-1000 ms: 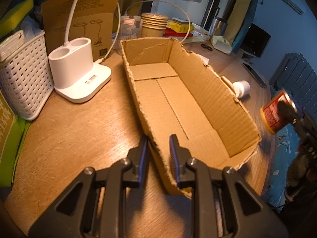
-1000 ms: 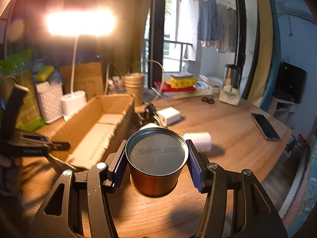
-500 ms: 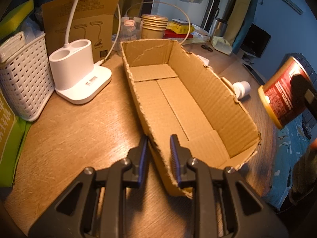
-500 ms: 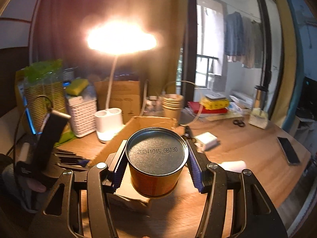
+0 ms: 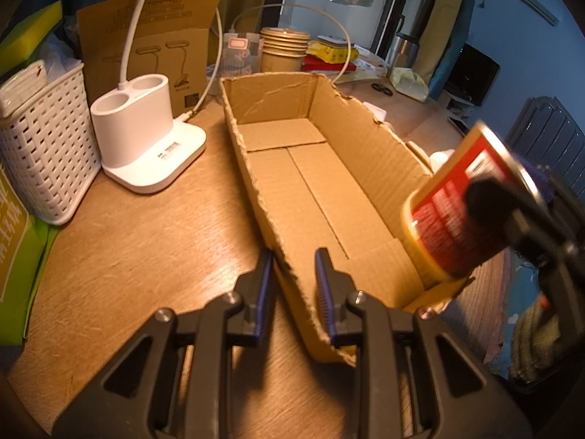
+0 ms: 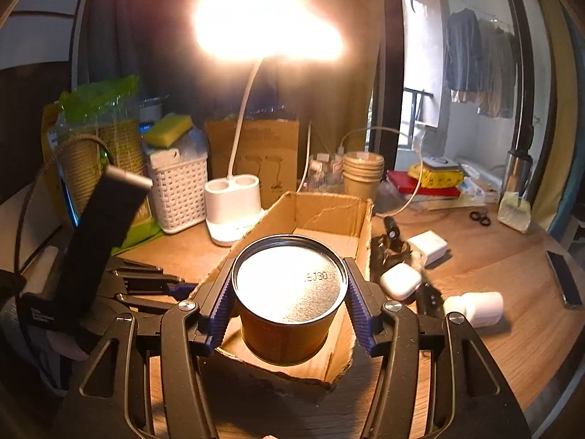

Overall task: Organize rigid objects
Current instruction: 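Lift the red tin can with the right gripper and lower it into the cardboard box, then open the right gripper and withdraw it from the box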

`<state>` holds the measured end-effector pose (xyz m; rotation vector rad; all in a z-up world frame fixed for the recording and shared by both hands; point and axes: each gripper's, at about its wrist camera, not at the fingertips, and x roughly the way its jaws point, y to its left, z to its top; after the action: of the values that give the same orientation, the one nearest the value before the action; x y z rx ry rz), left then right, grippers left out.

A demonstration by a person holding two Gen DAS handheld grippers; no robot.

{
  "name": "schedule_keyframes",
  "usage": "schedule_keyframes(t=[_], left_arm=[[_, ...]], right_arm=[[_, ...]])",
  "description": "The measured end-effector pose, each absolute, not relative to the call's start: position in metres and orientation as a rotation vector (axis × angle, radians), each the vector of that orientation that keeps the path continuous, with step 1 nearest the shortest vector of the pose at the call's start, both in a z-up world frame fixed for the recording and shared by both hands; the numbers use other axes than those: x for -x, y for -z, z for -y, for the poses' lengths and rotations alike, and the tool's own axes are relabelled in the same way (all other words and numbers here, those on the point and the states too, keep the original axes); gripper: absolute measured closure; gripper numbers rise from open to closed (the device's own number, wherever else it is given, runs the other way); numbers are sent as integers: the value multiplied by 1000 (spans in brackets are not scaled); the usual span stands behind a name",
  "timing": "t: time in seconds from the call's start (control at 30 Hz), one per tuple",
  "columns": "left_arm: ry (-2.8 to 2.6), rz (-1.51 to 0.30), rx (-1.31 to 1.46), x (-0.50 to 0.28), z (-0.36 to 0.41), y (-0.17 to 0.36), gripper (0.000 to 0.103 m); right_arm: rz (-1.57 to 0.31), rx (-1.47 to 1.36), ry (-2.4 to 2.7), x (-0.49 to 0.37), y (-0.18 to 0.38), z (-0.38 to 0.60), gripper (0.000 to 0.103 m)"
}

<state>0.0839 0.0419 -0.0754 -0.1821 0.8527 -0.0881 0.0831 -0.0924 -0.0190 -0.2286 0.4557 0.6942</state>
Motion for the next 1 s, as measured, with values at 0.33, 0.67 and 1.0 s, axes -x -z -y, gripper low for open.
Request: schedule_keyframes(t=[0.33,0.67,1.0], left_arm=[[88,-851,179,-84,-41,75,77],[87,-849,175,-85,-41,74,77],[86,-849,174,-84,-40,74,77]], right_arm=[[-553,270,-670,-93,45,88,44],[-567,251,-671,-94,46,94,33],[-431,132,-612,-89,13,136,31]])
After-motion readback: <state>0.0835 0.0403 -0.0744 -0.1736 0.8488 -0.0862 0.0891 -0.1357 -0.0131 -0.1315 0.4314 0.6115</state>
